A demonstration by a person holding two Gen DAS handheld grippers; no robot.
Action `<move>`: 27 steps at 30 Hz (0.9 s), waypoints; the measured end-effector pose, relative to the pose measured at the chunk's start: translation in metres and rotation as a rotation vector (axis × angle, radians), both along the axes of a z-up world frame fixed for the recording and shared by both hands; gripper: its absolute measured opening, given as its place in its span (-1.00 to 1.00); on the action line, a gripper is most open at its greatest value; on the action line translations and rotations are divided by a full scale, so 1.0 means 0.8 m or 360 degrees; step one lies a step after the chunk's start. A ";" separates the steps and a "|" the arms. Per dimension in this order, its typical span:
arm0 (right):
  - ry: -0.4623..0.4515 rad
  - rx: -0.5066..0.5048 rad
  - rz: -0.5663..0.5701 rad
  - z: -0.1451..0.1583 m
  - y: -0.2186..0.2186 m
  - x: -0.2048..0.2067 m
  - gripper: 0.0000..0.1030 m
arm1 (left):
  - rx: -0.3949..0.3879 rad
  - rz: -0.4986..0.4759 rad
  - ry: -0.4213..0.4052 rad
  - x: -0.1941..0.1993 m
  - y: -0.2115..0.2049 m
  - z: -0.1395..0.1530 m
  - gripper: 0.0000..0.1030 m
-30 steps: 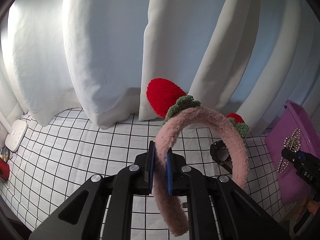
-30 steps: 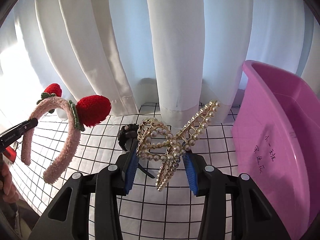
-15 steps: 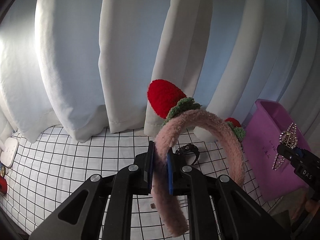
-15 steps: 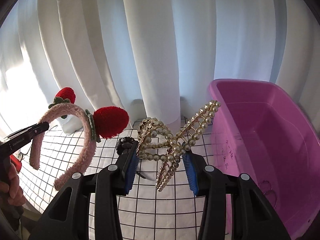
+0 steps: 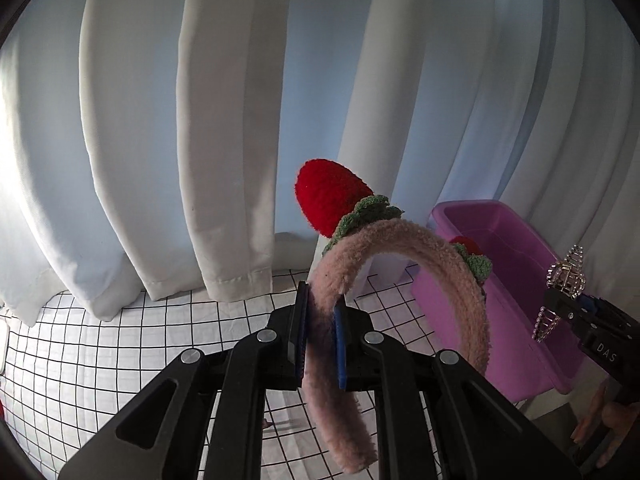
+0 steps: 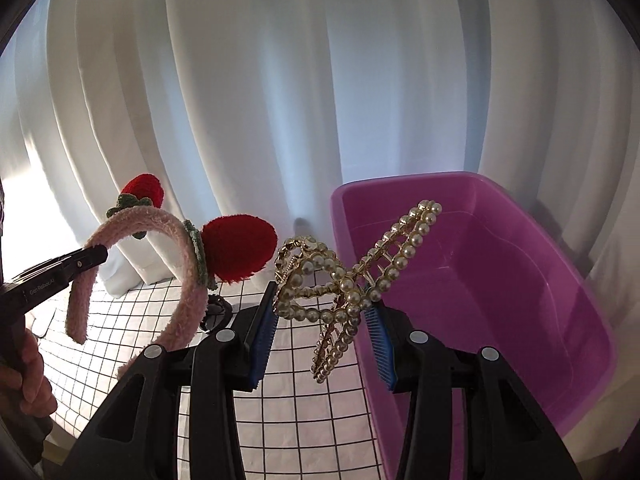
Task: Organize jewelry
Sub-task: 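Lift and carry the headband and pearl clip over the pink tub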
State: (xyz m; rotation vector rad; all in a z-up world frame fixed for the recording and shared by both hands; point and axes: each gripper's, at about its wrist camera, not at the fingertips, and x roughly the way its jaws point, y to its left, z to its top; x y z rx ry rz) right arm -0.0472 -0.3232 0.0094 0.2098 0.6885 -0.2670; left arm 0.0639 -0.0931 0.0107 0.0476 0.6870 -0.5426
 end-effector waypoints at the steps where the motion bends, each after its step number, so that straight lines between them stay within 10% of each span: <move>1: -0.0004 -0.0003 -0.0016 0.003 -0.006 -0.005 -0.19 | -0.0005 -0.0018 -0.0003 -0.001 -0.008 0.002 -0.78; 27: 0.0036 0.0030 -0.0381 0.008 -0.181 -0.085 -0.19 | 0.0043 -0.0449 -0.0037 -0.017 -0.256 0.002 -0.77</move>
